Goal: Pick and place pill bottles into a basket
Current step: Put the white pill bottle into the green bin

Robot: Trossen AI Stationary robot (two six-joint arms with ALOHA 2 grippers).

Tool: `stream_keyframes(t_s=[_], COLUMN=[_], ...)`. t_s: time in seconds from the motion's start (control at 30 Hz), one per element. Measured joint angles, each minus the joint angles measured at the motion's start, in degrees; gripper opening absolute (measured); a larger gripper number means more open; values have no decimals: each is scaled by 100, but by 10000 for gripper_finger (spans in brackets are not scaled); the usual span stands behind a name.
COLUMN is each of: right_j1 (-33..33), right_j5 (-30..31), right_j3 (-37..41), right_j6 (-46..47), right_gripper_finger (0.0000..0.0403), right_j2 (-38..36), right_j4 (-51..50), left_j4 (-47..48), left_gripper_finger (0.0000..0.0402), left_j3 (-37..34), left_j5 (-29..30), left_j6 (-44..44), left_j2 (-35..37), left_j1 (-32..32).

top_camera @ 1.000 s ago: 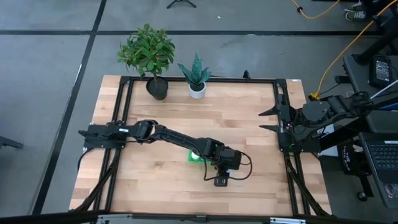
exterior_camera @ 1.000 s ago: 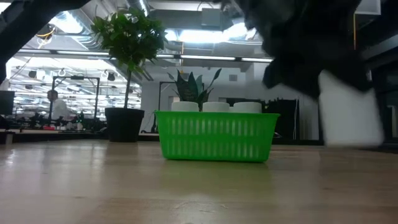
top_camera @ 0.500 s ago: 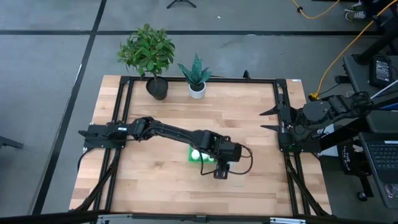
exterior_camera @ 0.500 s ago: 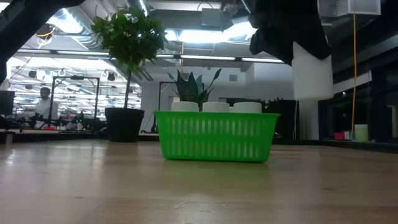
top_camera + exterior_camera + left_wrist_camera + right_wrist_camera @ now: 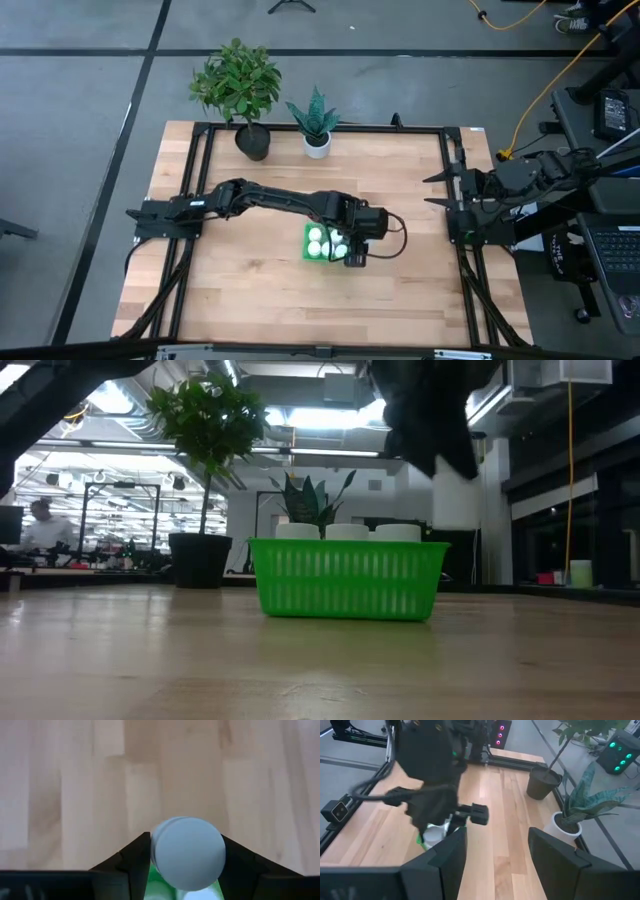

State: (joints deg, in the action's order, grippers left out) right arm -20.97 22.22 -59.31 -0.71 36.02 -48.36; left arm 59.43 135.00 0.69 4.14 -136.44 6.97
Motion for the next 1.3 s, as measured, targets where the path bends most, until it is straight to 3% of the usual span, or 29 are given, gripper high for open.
stream_keyframes(t_s=[0.83,1.3], right_j1=[0,0], right_j5=[2,1], right_j3=[0,386], right_j6=[26,52], right_gripper_finger=[212,212], right_j2=[-269,-280], right_j4=[-98,130], left_j4=[534,480], left_gripper_finger=[177,177], left_j3=[0,-184], left_j5=[134,588], left_j6=[-101,-98], left_j2=[90,767], left_j1=[-176,-136])
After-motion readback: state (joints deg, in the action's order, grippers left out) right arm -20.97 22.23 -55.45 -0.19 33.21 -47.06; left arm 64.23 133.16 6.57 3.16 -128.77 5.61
